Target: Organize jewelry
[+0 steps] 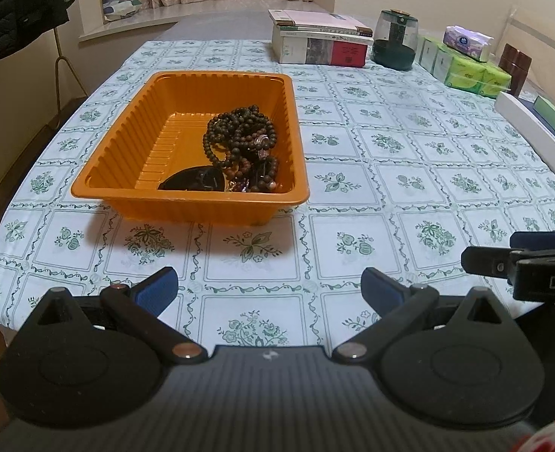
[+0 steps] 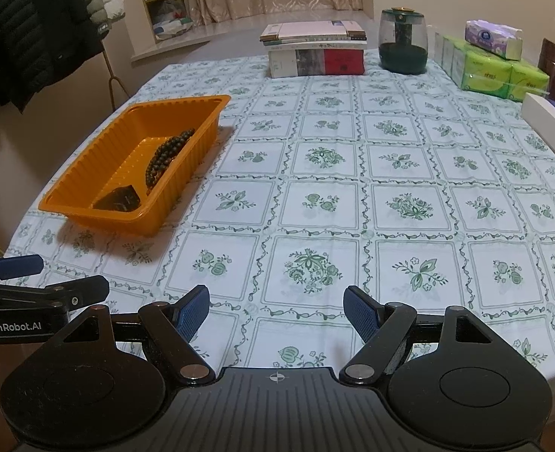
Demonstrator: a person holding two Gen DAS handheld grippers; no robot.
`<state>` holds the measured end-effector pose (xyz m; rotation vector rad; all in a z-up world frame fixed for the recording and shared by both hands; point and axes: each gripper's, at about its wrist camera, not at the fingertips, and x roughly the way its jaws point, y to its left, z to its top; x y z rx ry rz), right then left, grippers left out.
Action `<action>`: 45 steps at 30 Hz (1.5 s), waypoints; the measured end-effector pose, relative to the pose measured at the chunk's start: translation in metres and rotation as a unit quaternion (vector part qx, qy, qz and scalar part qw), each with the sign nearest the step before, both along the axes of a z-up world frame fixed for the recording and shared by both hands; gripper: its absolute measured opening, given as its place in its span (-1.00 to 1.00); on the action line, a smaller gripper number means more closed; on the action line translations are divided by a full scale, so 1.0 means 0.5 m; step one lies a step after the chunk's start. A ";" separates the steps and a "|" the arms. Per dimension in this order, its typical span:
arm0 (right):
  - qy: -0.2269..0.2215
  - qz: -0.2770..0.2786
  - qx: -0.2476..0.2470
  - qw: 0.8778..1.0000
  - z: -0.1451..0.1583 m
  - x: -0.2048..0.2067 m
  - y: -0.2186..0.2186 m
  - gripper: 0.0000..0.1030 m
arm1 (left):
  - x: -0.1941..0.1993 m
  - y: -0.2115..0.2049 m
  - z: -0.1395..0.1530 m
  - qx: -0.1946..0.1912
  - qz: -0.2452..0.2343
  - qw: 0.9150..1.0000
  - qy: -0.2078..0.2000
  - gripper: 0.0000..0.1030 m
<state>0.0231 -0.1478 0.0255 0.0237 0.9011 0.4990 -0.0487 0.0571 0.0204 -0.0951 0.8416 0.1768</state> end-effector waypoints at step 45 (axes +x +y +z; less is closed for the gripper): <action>0.004 0.000 0.000 1.000 -0.004 -0.001 0.005 0.51 | 0.004 -0.004 -0.004 0.002 0.002 1.000 -0.002 0.99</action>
